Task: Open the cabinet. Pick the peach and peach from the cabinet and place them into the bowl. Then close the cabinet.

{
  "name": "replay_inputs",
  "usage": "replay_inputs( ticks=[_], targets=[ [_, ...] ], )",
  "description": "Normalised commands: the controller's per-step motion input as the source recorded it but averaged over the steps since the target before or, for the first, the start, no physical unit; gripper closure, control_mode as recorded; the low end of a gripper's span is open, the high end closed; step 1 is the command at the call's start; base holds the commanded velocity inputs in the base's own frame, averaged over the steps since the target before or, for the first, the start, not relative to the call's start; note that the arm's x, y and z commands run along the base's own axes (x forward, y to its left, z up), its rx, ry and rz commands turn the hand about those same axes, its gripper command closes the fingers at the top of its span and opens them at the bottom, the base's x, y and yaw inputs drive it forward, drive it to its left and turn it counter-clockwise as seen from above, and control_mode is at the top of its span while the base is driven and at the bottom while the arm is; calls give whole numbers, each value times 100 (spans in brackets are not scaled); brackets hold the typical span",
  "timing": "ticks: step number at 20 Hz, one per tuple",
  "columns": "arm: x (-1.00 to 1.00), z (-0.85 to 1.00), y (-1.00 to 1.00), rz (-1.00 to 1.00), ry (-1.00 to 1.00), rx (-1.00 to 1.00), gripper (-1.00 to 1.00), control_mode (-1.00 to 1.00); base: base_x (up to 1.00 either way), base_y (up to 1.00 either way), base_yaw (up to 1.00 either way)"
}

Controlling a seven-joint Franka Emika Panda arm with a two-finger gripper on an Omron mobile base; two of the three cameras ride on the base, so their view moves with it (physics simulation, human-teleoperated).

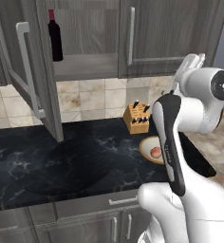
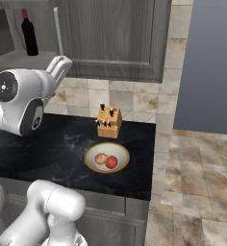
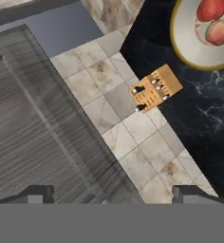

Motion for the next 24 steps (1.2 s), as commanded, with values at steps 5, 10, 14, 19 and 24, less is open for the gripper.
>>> replay_inputs(
  ticks=[5, 10, 14, 19, 24],
  targets=[
    [-69, 40, 42, 16, 15, -10, -100, -100, 0, 0, 0],
    [-66, 33, 48, 12, 19, -10, -100, -100, 0, 0, 0],
    [-67, 27, 47, 8, 23, -10, -100, -100, 0, 0, 0],
    [-68, 11, 45, 6, 21, -11, -100, -100, 0, 0, 0],
    [-71, 0, 45, 2, 3, -14, -100, -100, 0, 0, 0]
  ],
)
